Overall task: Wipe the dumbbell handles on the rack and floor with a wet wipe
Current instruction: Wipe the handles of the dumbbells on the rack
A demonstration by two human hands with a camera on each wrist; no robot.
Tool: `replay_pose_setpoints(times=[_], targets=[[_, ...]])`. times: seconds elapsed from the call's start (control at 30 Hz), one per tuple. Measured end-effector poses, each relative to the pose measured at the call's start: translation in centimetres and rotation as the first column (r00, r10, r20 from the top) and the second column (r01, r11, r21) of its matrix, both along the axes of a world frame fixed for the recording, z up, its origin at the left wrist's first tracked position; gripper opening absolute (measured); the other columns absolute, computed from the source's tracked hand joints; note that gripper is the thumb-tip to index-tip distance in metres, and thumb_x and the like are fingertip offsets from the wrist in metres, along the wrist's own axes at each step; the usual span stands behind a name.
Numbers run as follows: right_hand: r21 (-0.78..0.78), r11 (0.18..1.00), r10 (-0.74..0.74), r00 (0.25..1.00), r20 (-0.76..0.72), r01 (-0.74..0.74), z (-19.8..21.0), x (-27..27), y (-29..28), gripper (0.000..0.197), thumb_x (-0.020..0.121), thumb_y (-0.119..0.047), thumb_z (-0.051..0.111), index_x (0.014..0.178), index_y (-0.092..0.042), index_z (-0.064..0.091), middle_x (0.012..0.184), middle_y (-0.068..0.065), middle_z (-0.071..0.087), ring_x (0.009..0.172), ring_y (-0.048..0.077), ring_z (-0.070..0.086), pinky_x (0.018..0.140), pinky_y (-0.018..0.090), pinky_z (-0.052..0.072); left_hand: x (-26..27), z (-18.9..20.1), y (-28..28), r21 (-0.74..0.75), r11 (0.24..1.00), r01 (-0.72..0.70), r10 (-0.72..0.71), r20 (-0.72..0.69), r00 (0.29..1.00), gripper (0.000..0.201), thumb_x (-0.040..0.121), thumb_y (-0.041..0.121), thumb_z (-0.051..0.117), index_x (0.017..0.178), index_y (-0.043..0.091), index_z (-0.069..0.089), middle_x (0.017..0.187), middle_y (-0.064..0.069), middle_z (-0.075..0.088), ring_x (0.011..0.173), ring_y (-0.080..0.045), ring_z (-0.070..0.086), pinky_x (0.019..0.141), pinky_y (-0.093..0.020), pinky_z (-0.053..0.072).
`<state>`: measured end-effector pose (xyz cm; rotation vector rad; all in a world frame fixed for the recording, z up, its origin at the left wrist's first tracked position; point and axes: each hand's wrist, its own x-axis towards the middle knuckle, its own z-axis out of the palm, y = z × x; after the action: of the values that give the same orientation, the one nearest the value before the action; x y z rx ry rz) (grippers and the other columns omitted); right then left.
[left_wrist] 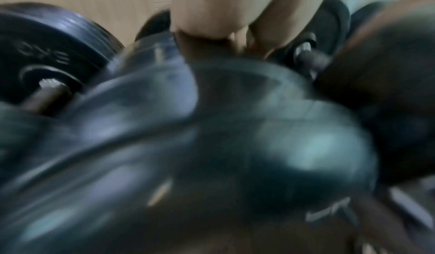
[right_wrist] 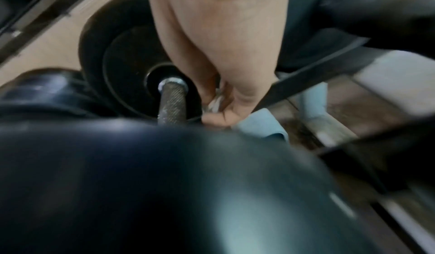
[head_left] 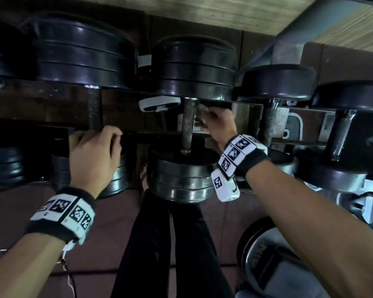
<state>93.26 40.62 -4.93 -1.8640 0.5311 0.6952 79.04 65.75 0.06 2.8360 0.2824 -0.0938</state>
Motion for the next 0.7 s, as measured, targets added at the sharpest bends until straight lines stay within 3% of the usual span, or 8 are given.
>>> replay_pose_setpoints(times=[0.07,0.13,0.2,0.3,0.4,0.53,0.63,0.7], targets=[[-0.016,0.996,0.086,0.996,0.037,-0.085,-0.1,0.9,1.0,0.014,0.096,-0.011,0.06,0.092,-0.003,0.071,0.083,0.012,0.069,0.074,0.023,0.07,0.068,0.035,0.06,-0.3,0.3,-0.2,0.097,0.993,0.073,-0.074,0.004,0.997,0.01,0.095,0.02,0.055,0.1,0.015,0.063,0.065,-0.008,0.063,0.065,-0.034,0.061,0.078,-0.044,0.043],[-0.039,0.991,0.133,0.989,0.066,-0.13,-0.5,1.4,1.2,0.016,0.092,-0.012,0.058,0.089,-0.007,0.073,0.085,0.012,0.073,0.077,0.024,0.072,0.076,0.043,0.063,0.0,0.3,-0.9,0.131,0.987,0.093,-0.093,-0.003,0.996,0.006,0.092,0.016,0.062,0.096,0.013,0.064,0.061,-0.008,0.06,0.059,-0.033,0.059,0.069,-0.042,0.045],[-0.077,0.981,0.188,0.977,0.102,-0.181,-0.6,1.1,0.8,0.018,0.089,-0.021,0.057,0.084,-0.016,0.073,0.082,0.007,0.073,0.08,0.025,0.073,0.078,0.05,0.062,0.3,0.4,-1.2,0.143,0.987,0.069,-0.068,-0.013,0.998,0.006,0.089,0.015,0.065,0.094,0.012,0.065,0.059,-0.009,0.058,0.056,-0.033,0.057,0.064,-0.041,0.045],[-0.189,0.965,0.218,0.953,0.209,-0.179,0.0,0.3,0.3,0.02,0.082,-0.036,0.056,0.082,-0.023,0.071,0.076,-0.002,0.07,0.083,0.026,0.073,0.079,0.051,0.061,0.2,0.4,-1.2,0.165,0.985,0.057,-0.054,-0.023,0.998,0.006,0.088,0.015,0.066,0.094,0.012,0.065,0.058,-0.009,0.058,0.054,-0.033,0.056,0.062,-0.04,0.044],[-0.258,0.959,0.189,0.941,0.28,-0.116,3.0,-1.0,1.4,0.018,0.091,-0.02,0.058,0.083,-0.014,0.073,0.079,0.005,0.072,0.08,0.025,0.073,0.078,0.044,0.062,0.3,0.5,-1.3,0.176,0.983,0.052,-0.048,-0.027,0.999,0.005,0.088,0.016,0.065,0.092,0.013,0.065,0.058,-0.009,0.057,0.054,-0.033,0.055,0.062,-0.039,0.044],[-0.315,0.897,0.418,0.829,0.371,-0.311,5.7,-2.3,3.1,0.022,0.1,-0.008,0.054,0.109,-0.009,0.075,0.104,0.004,0.077,0.096,0.018,0.073,0.086,0.022,0.055,0.3,0.6,-1.4,0.171,0.984,0.049,-0.045,-0.028,0.999,0.005,0.087,0.016,0.066,0.09,0.013,0.064,0.058,-0.009,0.057,0.054,-0.033,0.055,0.062,-0.039,0.045],[-0.371,0.872,0.451,0.819,0.356,-0.319,5.6,-1.4,2.9,0.02,0.099,-0.011,0.055,0.1,-0.008,0.075,0.09,0.009,0.076,0.082,0.023,0.07,0.064,0.009,0.039,0.3,0.8,-1.5,0.158,0.987,0.041,-0.039,-0.016,0.999,0.005,0.087,0.015,0.067,0.089,0.012,0.064,0.056,-0.008,0.056,0.052,-0.033,0.054,0.06,-0.039,0.045],[-0.377,0.878,0.422,0.848,0.321,-0.294,5.1,-1.2,1.4,0.019,0.098,-0.018,0.057,0.088,-0.012,0.073,0.081,0.007,0.074,0.076,0.022,0.069,0.064,0.017,0.039,0.3,0.9,-1.5,0.15,0.988,0.033,-0.032,-0.01,0.999,0.005,0.087,0.015,0.067,0.088,0.012,0.064,0.056,-0.008,0.056,0.052,-0.033,0.054,0.06,-0.039,0.045]])
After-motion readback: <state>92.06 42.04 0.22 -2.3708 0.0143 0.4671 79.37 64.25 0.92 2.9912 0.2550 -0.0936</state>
